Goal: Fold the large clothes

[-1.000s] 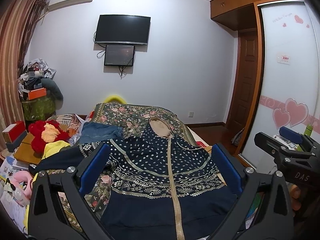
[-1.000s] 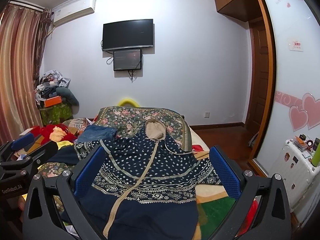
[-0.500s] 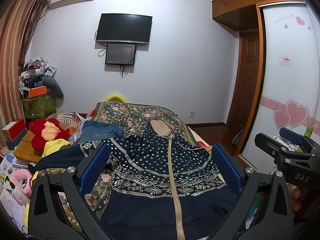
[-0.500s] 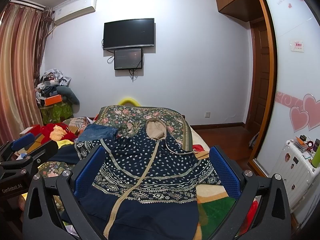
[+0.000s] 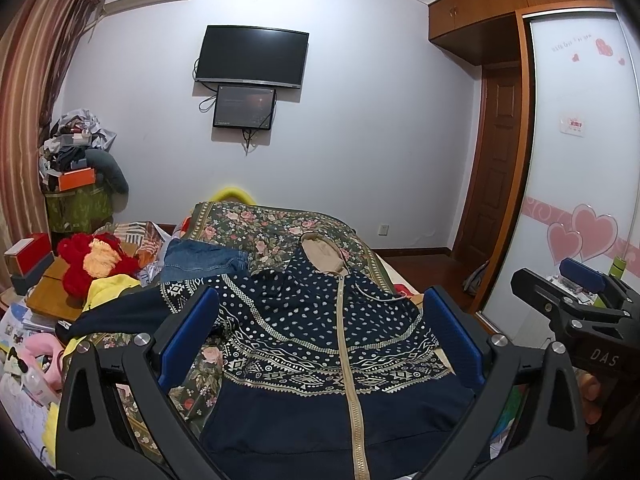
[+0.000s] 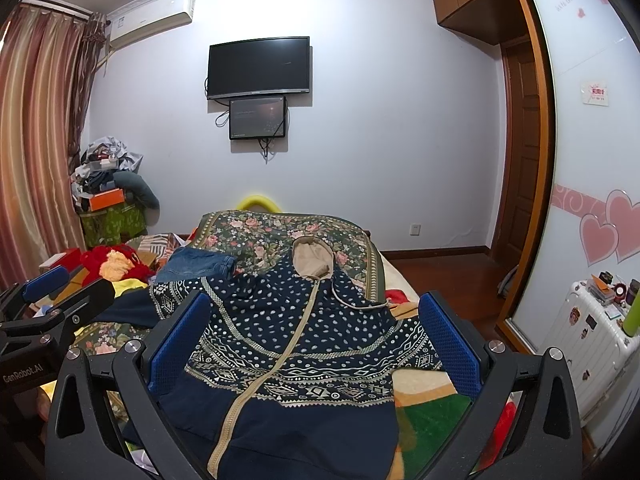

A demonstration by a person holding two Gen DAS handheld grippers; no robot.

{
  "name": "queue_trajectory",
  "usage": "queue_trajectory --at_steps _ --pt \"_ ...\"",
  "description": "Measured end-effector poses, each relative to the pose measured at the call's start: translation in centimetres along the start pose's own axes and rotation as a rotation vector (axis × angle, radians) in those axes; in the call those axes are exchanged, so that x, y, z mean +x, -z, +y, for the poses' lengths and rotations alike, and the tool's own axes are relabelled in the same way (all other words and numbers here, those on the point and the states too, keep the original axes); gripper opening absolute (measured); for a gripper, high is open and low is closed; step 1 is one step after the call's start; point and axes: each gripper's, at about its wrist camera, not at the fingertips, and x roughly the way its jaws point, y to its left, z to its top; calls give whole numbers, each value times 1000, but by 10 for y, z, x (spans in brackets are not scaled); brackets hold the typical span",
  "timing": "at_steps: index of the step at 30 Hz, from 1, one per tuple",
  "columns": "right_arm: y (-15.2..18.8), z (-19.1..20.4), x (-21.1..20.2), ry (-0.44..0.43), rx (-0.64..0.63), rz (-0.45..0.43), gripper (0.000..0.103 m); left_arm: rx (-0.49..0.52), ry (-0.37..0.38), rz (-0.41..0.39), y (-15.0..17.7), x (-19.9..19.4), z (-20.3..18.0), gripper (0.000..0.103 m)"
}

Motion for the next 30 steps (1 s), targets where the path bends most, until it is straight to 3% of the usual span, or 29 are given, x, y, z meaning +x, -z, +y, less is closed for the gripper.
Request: queue_trajectory --at_steps 19,24,30 --pt "2 2 23 5 -15 48 103 -11 -24 19 0 21 14 103" --pt "3 5 40 5 -22 84 103 -34 -68 36 -2 37 38 103" --pt "3 11 70 0 -35 143 103 -71 -175 59 -2 63 82 103"
